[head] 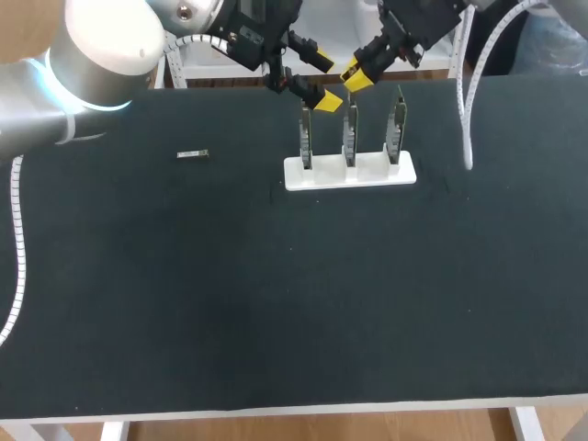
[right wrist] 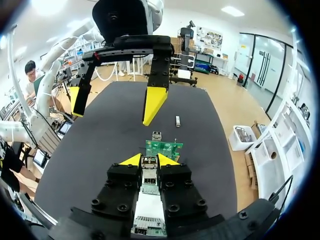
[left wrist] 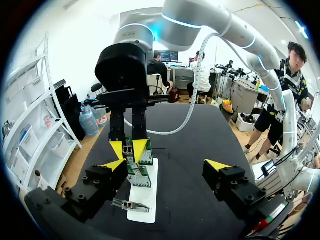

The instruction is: Pick up the optical module with the left hand, and insert it into the network port with the right hand.

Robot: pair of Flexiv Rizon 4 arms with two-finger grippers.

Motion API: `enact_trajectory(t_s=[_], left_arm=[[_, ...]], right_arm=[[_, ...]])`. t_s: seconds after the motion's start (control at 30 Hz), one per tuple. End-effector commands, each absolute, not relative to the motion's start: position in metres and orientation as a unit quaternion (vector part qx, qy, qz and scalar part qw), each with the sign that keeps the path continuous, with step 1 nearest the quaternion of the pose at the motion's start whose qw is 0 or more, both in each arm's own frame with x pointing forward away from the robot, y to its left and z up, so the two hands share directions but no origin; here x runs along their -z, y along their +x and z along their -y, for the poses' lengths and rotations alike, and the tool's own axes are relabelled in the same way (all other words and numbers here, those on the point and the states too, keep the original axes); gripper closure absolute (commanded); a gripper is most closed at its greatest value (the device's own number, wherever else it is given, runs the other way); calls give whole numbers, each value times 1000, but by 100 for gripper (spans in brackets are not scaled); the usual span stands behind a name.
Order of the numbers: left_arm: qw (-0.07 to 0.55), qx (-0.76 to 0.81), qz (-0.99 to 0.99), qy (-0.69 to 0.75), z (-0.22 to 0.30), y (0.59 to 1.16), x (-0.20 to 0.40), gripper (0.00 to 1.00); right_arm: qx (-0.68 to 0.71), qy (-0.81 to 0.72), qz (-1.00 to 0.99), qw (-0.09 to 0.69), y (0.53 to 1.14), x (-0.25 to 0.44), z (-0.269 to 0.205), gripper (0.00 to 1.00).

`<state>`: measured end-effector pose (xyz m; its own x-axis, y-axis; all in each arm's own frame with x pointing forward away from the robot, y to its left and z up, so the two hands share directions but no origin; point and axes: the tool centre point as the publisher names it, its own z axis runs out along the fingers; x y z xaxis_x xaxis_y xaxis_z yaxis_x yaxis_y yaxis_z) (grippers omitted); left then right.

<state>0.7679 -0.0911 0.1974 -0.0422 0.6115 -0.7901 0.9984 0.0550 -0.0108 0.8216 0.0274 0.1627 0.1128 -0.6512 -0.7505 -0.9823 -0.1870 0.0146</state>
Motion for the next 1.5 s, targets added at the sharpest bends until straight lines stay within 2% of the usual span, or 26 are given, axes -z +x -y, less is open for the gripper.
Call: enact_trajectory(t_s=[0.03,1.5], left_arm=[[316,304,-656,615,92,767,-198,0],[316,304,-656,615,92,767,-198,0]], right_arm=[[-335,-705,-578,239,830,-162,-27,100],[-339,-703,-584,223,832,-154,-28,100]])
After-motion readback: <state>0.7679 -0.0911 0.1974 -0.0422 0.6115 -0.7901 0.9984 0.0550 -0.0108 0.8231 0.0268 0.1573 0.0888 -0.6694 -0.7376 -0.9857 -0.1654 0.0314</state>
